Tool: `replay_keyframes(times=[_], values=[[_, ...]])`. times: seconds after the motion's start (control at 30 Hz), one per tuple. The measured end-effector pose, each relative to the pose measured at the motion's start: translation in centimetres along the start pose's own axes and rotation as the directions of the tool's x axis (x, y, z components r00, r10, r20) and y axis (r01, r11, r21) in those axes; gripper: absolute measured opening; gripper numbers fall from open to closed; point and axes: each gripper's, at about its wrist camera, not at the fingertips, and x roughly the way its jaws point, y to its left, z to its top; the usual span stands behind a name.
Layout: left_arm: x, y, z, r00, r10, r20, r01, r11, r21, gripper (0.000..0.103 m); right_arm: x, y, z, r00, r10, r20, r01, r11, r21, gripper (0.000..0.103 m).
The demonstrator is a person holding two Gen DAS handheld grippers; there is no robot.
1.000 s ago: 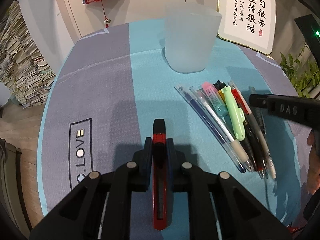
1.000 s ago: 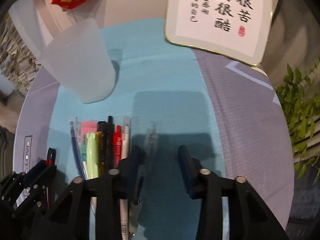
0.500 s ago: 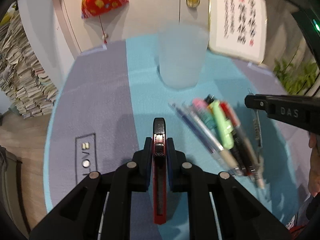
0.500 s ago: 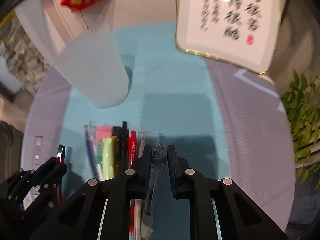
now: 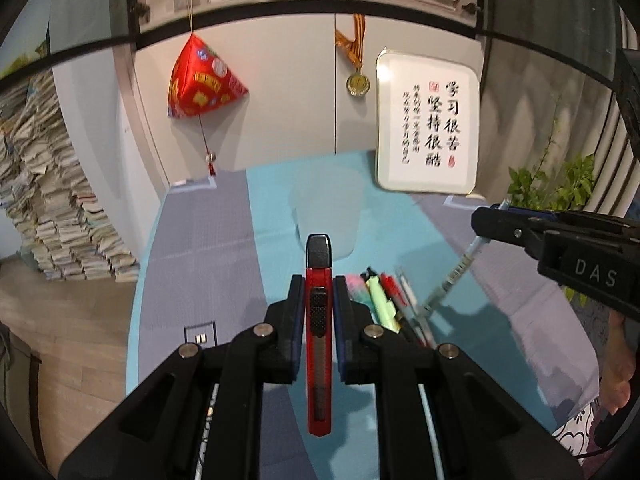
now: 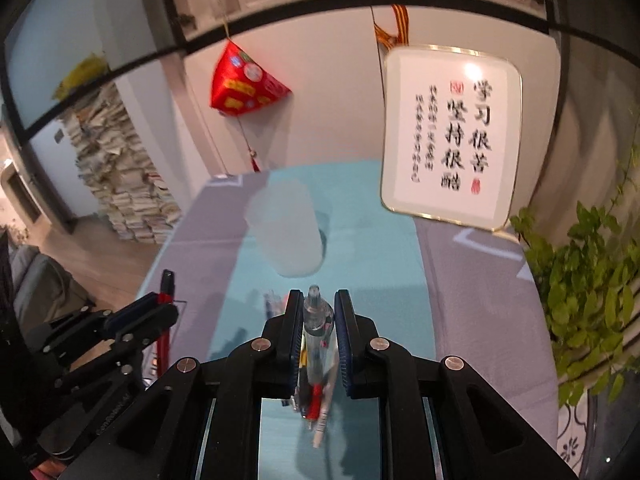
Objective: Organize stationery
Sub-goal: 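Lift the clear pen with the right gripper over the frosted cup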
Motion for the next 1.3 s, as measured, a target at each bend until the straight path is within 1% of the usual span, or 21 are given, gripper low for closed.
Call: replay_keyframes(times=[0.17, 0.33, 0.5, 0.6, 0.77, 0.87, 0.97, 1.3], values=[[0.1, 0.1, 0.6, 1.0, 0.002, 0.019, -0.002, 1.0, -0.01, 0.012, -0.9, 0.0, 0.4, 1.0, 0.007, 0.026, -0.007, 1.0, 0.002, 0.017], [0.4, 0.9, 0.6, 1.0, 0.009, 0.016, -0.008, 0.999, -0.031, 0.012, -1.1, 0.1, 1.7, 0.999, 0.012, 0.051, -0.012, 1.0, -0.004, 0.017], [0.4, 1.5, 0.3, 1.0, 0.015, 0.026, -0.014, 0.999, -0.039, 0.012, -1.5, 1.0, 4.3, 0.996, 0.016, 0.089, -0.014, 1.0, -0.024, 0.017], [0.1, 1.8, 0.3, 0.999, 0.004, 0.032, -0.003, 0.999, -0.045, 0.012, -1.6, 2.0, 7.0, 0.991, 0.033, 0.127, -0.028, 0.999, -0.04, 0.017], [-0.6, 2.3, 0.4, 0.999, 0.001, 0.051, 0.001, 0.999, -0.041, 0.012, 0.0, 3.4, 10.6, 0.989, 0.018, 0.144, -0.012, 0.999, -0.047, 0.017], [-0.7, 2.7, 0.6, 0.998, 0.001, 0.059, 0.002, 0.999, -0.041, 0.012, 2.0, 4.1, 12.2, 0.99, -0.001, 0.14, 0.008, 0.998, -0.055, 0.017], [-0.8, 3.1, 0.8, 0.998, 0.008, 0.067, -0.005, 0.999, -0.039, 0.012, 4.0, 4.3, 12.9, 0.992, -0.012, 0.122, 0.019, 0.998, -0.053, 0.017], [-0.2, 3.7, 1.0, 0.998, 0.014, 0.068, -0.011, 0.999, -0.045, 0.012, 9.4, 4.1, 12.2, 0.999, -0.03, 0.029, 0.032, 0.998, -0.056, 0.017]])
